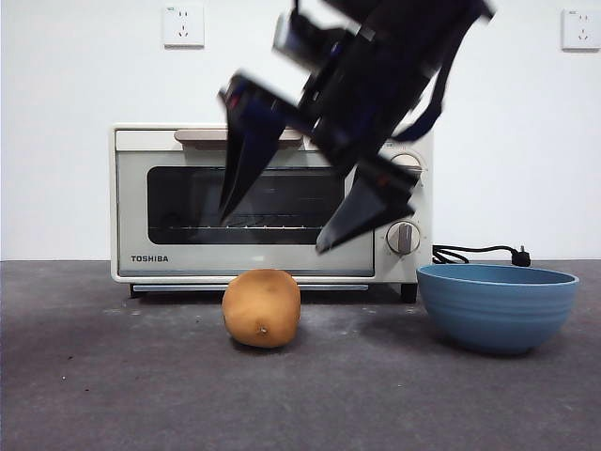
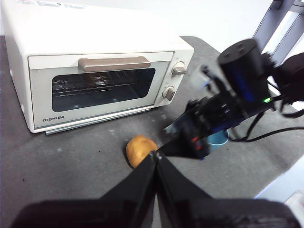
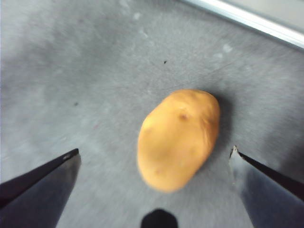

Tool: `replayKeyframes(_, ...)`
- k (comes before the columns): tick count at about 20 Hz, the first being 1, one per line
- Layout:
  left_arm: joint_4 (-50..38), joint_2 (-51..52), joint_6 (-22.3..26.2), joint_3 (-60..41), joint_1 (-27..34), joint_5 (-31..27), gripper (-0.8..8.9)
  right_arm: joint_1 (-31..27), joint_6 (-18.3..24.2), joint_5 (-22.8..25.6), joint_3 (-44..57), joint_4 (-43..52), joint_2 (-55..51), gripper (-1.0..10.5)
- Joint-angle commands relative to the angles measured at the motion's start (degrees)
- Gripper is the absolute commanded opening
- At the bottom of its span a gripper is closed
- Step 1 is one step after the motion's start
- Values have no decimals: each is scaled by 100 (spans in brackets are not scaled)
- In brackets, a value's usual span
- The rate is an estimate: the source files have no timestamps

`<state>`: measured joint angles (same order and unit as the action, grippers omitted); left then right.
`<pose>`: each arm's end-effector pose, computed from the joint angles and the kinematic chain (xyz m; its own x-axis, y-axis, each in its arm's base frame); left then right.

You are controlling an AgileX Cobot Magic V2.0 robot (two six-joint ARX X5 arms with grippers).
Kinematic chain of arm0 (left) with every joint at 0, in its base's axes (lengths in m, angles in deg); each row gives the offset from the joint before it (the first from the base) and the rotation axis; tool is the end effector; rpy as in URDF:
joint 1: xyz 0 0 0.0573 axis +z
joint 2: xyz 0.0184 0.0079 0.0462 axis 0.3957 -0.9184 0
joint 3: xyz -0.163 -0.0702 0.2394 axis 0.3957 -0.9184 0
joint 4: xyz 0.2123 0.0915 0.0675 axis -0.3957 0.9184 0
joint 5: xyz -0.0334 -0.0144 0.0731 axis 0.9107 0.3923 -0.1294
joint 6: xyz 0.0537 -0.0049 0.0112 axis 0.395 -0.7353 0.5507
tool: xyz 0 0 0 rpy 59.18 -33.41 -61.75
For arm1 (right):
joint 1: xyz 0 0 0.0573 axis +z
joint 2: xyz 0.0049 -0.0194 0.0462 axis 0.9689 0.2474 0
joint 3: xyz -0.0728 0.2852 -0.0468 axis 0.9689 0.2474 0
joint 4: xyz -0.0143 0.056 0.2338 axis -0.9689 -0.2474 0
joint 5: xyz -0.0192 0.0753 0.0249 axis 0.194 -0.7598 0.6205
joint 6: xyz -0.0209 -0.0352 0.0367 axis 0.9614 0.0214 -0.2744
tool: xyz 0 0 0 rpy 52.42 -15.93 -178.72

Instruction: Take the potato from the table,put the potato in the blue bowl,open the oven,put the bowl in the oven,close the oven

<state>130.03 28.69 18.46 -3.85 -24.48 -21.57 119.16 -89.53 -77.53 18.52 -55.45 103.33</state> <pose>0.0166 -0.0179 0.3508 0.7471 -0.5846 -0.3164 0.5180 0.8103 -0.2740 0.2409 0.2344 0.2523 0.3759 0.5487 -0.7467 -0.6206 0.7475 0.2369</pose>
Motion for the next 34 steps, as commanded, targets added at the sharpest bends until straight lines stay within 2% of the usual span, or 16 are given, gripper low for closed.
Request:
replayKeyframes(1, -35, 11, 70, 7, -11, -2, -8, 61, -131, 144, -9, 232, 299, 661)
replayKeyframes(7, -35, 13, 70, 7, -11, 0, -8, 96, -323, 243, -9, 557, 933, 655)
replayKeyframes(8, -35, 11, 72, 7, -11, 0, -8, 96, -326, 245, -9, 566, 968, 627)
replayKeyframes(10, -35, 13, 72, 7, -11, -2, -8, 96, -337, 243, -9, 592, 981, 408)
replayKeyframes(12, -35, 13, 72, 7, -15, -2, -8, 94, -330, 210, -9, 612, 979, 117)
replayKeyframes(14, -35, 13, 72, 7, -31, -2, -8, 90, -328, 210, -9, 614, 979, -15)
replayKeyframes(19, -35, 13, 72, 7, -37, -2, -8, 79, -308, 221, -9, 529, 662, -12)
replayKeyframes(21, -39, 13, 72, 7, -37, -2, -8, 76, -116, 254, -9, 256, 170, -12)
replayKeyframes(25, -37, 11, 74, 7, -37, -2, -8, -92, 411, 901, -9, -828, -1062, -12)
replayKeyframes(28, -37, 13, 72, 7, -37, -2, -8, -470, 680, 1266, -9, -1777, -1788, -13)
replayKeyframes(30, -37, 13, 74, 7, -37, -2, -8, -863, 815, 1257, -7, -2326, -2041, -13)
replayKeyframes(34, -35, 13, 74, 7, -37, -2, -8, -1528, 999, 1134, 184, -2498, -2059, -13)
